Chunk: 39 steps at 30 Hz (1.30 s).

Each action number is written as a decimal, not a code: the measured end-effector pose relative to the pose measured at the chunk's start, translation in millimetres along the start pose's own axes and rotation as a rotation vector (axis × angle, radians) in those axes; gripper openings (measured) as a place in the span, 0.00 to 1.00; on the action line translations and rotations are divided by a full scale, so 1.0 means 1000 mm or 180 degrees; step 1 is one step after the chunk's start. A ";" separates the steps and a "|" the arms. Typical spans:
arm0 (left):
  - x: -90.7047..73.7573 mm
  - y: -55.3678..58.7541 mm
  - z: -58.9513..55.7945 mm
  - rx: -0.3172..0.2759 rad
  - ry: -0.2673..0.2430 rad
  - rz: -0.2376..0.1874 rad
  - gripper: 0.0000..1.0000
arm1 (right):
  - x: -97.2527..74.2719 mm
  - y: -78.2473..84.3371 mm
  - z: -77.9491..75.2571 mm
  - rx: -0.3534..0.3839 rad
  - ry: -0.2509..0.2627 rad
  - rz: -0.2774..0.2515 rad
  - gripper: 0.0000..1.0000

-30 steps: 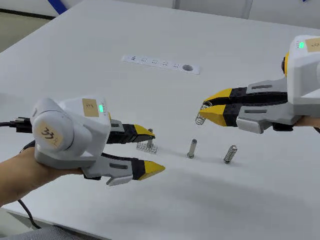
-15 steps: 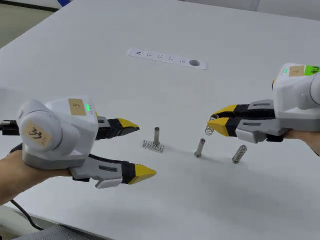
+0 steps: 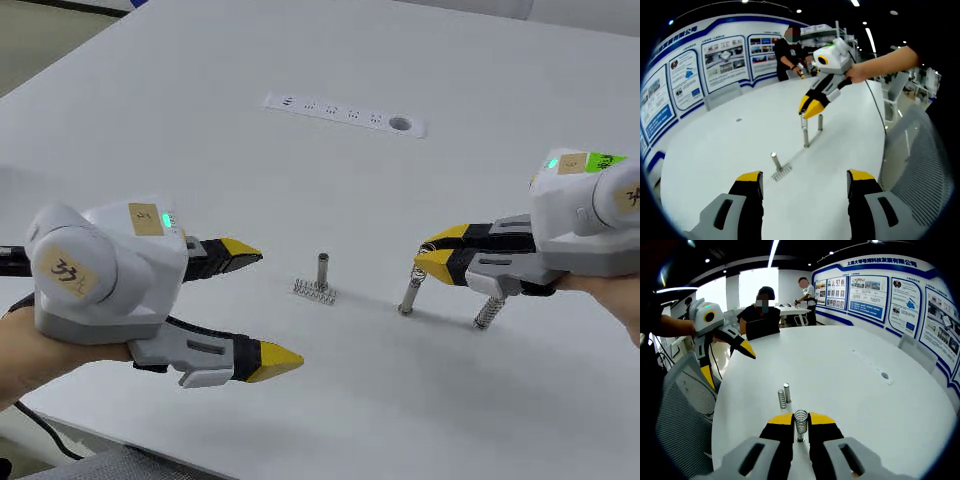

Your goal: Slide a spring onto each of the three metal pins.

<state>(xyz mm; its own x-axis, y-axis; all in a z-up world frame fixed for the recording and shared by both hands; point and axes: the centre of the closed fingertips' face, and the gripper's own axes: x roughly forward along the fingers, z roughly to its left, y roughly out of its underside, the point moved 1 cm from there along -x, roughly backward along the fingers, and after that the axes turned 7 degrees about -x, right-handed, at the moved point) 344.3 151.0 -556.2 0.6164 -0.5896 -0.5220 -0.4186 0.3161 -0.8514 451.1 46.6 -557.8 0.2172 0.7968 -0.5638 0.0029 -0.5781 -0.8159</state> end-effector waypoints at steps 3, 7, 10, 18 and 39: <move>-0.002 0.002 0.002 0.0007 -0.0027 0.0025 0.69 | 0.002 0.003 0.000 0.0015 -0.0016 0.0025 0.11; -0.007 0.001 0.003 -0.0062 -0.0057 -0.0010 0.70 | 0.006 0.011 0.000 0.0012 -0.0028 0.0071 0.11; -0.010 -0.002 0.003 -0.0148 -0.0040 -0.0075 0.72 | 0.010 0.016 0.001 0.0048 -0.0040 0.0088 0.11; -0.015 0.002 0.006 -0.0237 -0.0063 -0.0095 0.77 | 0.024 0.032 0.001 0.0066 0.0011 0.0196 0.11; -0.017 -0.012 0.003 -0.0255 -0.0007 -0.0172 0.77 | 0.034 0.049 0.007 0.0066 0.0057 0.0421 0.11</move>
<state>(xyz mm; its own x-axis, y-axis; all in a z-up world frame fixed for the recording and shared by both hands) 341.1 159.6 -537.3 0.6410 -0.6024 -0.4756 -0.4366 0.2234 -0.8715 452.2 46.8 -618.4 0.2318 0.7104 -0.6646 -0.0472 -0.6742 -0.7371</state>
